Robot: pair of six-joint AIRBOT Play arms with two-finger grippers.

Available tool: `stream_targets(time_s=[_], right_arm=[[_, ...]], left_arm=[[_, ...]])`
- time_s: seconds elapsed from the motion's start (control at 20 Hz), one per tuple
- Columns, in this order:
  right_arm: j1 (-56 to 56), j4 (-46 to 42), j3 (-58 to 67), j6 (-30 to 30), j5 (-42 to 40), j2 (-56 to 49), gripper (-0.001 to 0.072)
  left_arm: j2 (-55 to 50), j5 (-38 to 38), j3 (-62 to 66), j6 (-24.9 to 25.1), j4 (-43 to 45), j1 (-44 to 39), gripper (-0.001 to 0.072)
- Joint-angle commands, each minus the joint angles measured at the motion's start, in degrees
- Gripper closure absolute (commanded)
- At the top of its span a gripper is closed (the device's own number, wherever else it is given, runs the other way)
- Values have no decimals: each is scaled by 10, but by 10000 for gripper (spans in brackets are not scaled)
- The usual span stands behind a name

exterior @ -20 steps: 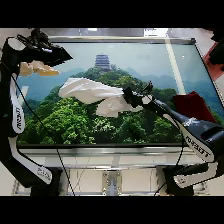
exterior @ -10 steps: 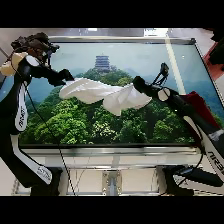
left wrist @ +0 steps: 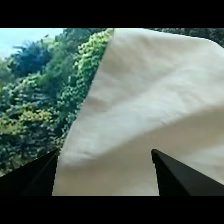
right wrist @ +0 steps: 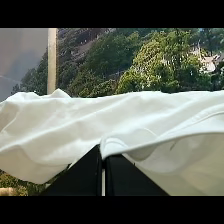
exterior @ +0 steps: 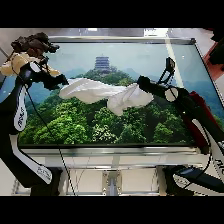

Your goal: Fold the shirts.

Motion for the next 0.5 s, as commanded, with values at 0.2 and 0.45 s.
stream_targets(time_s=[0.2, 0.45], right_arm=[[0, -9, 0, 0, 6, 2, 676], [0, -9, 0, 0, 6, 2, 676]], left_arm=[[-30, -19, -1, 33, -41, 9, 51], [-49, -27, 1, 72, -148, 9, 428]])
